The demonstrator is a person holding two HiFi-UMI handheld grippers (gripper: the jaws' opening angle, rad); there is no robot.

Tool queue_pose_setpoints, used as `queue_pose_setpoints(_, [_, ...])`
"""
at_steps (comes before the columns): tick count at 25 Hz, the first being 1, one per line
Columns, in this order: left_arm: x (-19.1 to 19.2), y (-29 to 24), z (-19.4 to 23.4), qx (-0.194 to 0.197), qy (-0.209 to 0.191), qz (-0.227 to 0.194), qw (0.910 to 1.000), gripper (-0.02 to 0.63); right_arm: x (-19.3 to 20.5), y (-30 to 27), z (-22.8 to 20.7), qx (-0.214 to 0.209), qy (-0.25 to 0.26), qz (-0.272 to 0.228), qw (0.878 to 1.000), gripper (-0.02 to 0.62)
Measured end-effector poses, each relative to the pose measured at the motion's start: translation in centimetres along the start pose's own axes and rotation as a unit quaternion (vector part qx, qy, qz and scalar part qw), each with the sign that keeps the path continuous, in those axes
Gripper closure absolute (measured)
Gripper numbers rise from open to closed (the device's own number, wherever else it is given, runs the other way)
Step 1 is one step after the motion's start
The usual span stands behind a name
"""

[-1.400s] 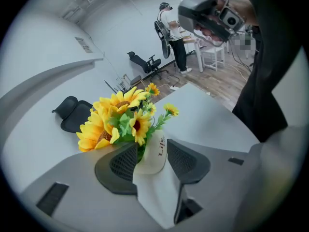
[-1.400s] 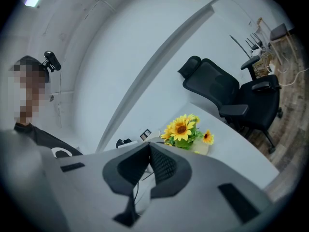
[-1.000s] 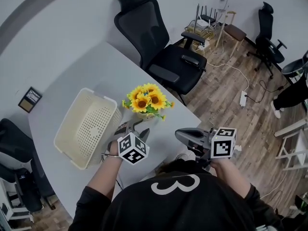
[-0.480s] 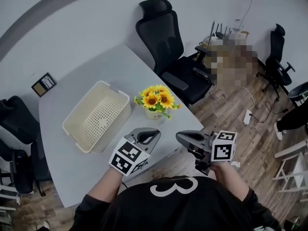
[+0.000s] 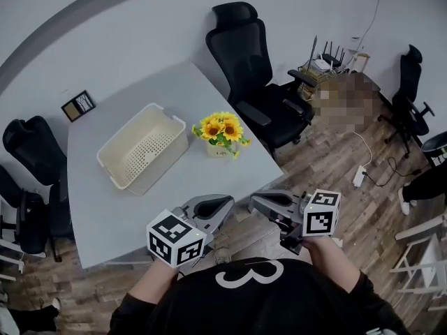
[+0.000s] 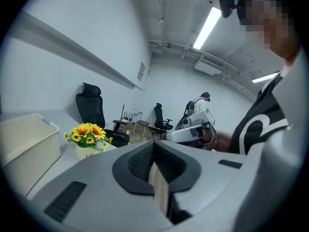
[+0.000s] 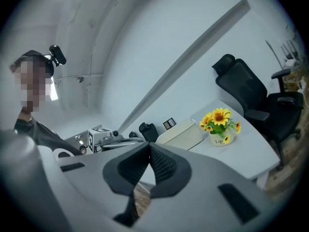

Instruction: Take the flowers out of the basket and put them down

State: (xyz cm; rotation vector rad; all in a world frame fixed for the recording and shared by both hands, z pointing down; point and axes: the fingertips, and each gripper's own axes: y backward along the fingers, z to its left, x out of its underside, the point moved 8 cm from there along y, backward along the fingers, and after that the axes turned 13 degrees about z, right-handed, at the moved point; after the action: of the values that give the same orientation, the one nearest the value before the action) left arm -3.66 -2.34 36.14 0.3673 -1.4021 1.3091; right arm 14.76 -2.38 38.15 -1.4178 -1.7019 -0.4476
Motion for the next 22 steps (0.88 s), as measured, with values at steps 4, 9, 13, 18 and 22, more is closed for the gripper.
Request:
queue_pose_setpoints(4, [1.4,1.0,-3.8,0.000,0.023,-0.027,0.9994,0.594,1.8,2.2,2.9,0.000,0.036,0.007,0.999,0.588])
queue_pose_setpoints(9, [2.2,1.4,-8.6,0.005,0.014,-0.068,0.9976,0.594,3.7,5.0,6.2,-0.016,0.067,0.005,0.998,0.588])
queue_pose_setpoints(13, [2.3,1.2,-11.3,0.007,0.005,-0.075,0.9971,0.594,4.9,7.0,7.9,-0.016,0.085,0.003,0.996,0.588])
queue_pose_setpoints(18, [2.4,1.1,-12.8,0.013,0.001,-0.077,0.9970,0.594,5.8,8.3,8.7,-0.014,0.094,-0.008,0.995,0.588])
queue_pose_setpoints(22, [2.3,0.7,-14.0,0.014,-0.010,-0.069,0.9974,0.594,6.6,9.1,9.1,-0.018,0.092,-0.011,0.996,0.588])
